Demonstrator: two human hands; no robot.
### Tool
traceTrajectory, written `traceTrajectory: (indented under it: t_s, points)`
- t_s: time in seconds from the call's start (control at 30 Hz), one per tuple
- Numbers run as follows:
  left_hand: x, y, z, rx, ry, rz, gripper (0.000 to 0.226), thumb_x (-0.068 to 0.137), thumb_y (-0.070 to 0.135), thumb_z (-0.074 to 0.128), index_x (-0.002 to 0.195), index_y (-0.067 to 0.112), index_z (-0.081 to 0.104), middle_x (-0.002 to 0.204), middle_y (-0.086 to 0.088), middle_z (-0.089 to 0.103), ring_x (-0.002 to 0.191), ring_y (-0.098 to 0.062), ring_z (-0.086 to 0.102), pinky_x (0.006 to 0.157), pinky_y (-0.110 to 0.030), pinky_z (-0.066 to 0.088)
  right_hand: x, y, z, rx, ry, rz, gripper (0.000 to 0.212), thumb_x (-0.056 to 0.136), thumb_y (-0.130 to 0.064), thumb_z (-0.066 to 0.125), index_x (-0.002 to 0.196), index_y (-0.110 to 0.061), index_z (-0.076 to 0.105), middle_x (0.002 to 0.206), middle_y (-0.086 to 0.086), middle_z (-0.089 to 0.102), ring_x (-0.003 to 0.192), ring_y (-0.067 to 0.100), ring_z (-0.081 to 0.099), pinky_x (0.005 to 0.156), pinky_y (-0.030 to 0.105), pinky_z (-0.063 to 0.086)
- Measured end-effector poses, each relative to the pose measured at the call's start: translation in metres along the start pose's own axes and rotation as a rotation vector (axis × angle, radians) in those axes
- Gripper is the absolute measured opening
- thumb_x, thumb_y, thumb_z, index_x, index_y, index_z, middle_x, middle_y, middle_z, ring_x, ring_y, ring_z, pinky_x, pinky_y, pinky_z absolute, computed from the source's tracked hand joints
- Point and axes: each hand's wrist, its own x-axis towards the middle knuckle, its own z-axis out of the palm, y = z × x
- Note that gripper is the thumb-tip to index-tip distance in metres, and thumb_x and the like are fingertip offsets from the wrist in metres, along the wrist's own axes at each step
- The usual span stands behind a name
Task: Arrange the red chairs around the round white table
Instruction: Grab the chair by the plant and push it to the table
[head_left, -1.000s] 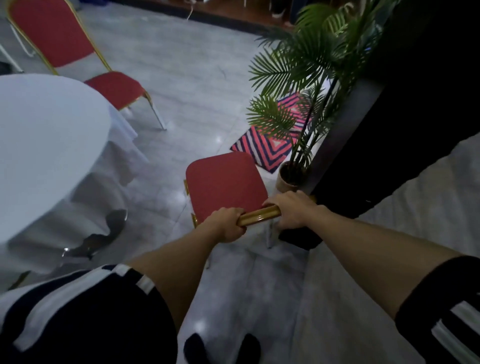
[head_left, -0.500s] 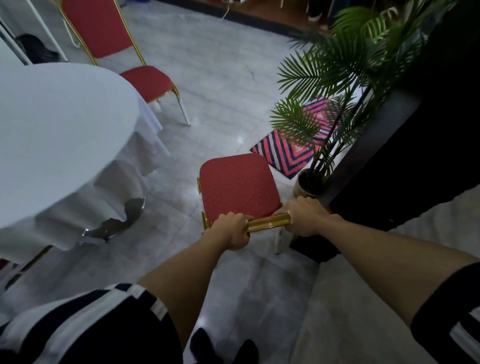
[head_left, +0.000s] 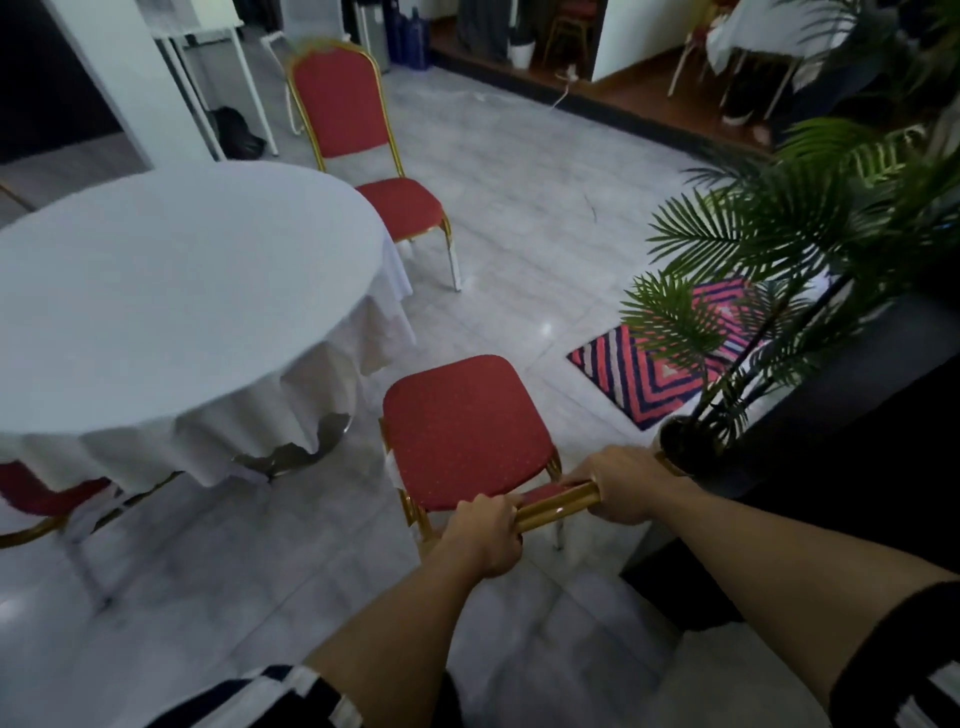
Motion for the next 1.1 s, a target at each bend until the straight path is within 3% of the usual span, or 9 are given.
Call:
traceTrajectory:
  t_s: [0.2,0.33,0.43,0.57,0.7,0.8,0.87,1.0,1.1]
  points:
    - [-0.007,-0.002,-0.004,-0.086,0.036,-0.128,0.044,0.089,0.014,0.055,0.130,0.027,0.064,0.111,-0.009,0.072,0.102,-0.034,0.068,0.092,-0.042,0.055,0.021,-0.004,-0.014,-0.105,-0.048,-0.112,0.019,0.096,-0.022,0.057,0.087,-0.039,0.060,0.090,-0.008,0.069,0.083,0.018,0.066,0.067,0.031,0.044]
    - [-0.006,0.007,-0.010,-0.138,0.075,-0.215,0.046,0.090,0.012,0.055,0.131,0.031,0.063,0.110,-0.008,0.072,0.099,-0.033,0.068,0.087,-0.040,0.056,0.041,0.006,-0.020,-0.164,-0.020,-0.194,0.016,0.096,-0.029,0.054,0.096,-0.035,0.069,0.091,-0.007,0.072,0.081,0.018,0.067,0.070,0.032,0.050]
    - [-0.009,0.016,-0.009,-0.166,0.109,-0.281,0.051,0.088,0.014,0.054,0.135,0.034,0.062,0.107,-0.008,0.073,0.097,-0.034,0.067,0.089,-0.044,0.057,0.054,0.011,-0.027,-0.194,-0.036,-0.280,0.016,0.096,-0.030,0.055,0.084,-0.038,0.063,0.087,-0.007,0.070,0.081,0.020,0.068,0.076,0.035,0.056]
    - [-0.010,0.031,-0.004,-0.198,0.139,-0.396,0.059,0.084,0.017,0.053,0.138,0.042,0.059,0.103,-0.004,0.074,0.092,-0.031,0.069,0.085,-0.043,0.059,0.067,0.020,-0.034,-0.261,-0.044,-0.382,0.014,0.095,-0.029,0.056,0.090,-0.039,0.064,0.085,-0.007,0.069,0.078,0.021,0.069,0.075,0.034,0.057]
    - [-0.004,0.044,0.001,-0.282,0.189,-0.437,0.045,0.083,0.014,0.052,0.123,0.030,0.066,0.102,-0.004,0.074,0.094,-0.031,0.069,0.079,-0.036,0.056,0.087,0.026,-0.043,-0.318,-0.051,-0.428,0.014,0.091,-0.029,0.057,0.097,-0.030,0.070,0.091,-0.003,0.073,0.080,0.023,0.069,0.075,0.035,0.059]
    - [0.000,0.040,0.001,-0.288,0.239,-0.439,0.052,0.082,0.020,0.048,0.129,0.033,0.065,0.111,0.000,0.075,0.100,-0.029,0.068,0.082,-0.034,0.055,0.096,0.022,-0.048,-0.360,-0.051,-0.487,0.009,0.094,-0.027,0.058,0.094,-0.031,0.066,0.089,-0.002,0.069,0.079,0.023,0.066,0.069,0.031,0.051]
    - [0.004,0.033,-0.003,-0.281,0.247,-0.451,0.057,0.082,0.022,0.048,0.136,0.037,0.062,0.115,0.000,0.074,0.103,-0.029,0.068,0.083,-0.034,0.054,0.103,0.018,-0.053,-0.380,-0.032,-0.504,0.011,0.095,-0.025,0.058,0.088,-0.030,0.065,0.083,-0.003,0.063,0.074,0.021,0.060,0.070,0.032,0.053]
    - [0.012,0.021,-0.017,-0.280,0.225,-0.480,0.062,0.077,0.028,0.044,0.136,0.040,0.060,0.116,-0.001,0.074,0.106,-0.032,0.067,0.091,-0.040,0.051,0.119,0.008,-0.064,-0.388,-0.038,-0.535,0.016,0.094,-0.020,0.056,0.085,-0.033,0.062,0.081,-0.004,0.060,0.075,0.023,0.059,0.070,0.032,0.047]
    - [0.019,0.008,-0.028,-0.275,0.243,-0.528,0.058,0.083,0.024,0.050,0.138,0.042,0.059,0.117,-0.002,0.074,0.107,-0.032,0.067,0.090,-0.040,0.052,0.138,-0.002,-0.074,-0.389,-0.042,-0.550,0.015,0.092,-0.022,0.056,0.086,-0.034,0.062,0.084,-0.004,0.061,0.082,0.026,0.065,0.076,0.035,0.053]
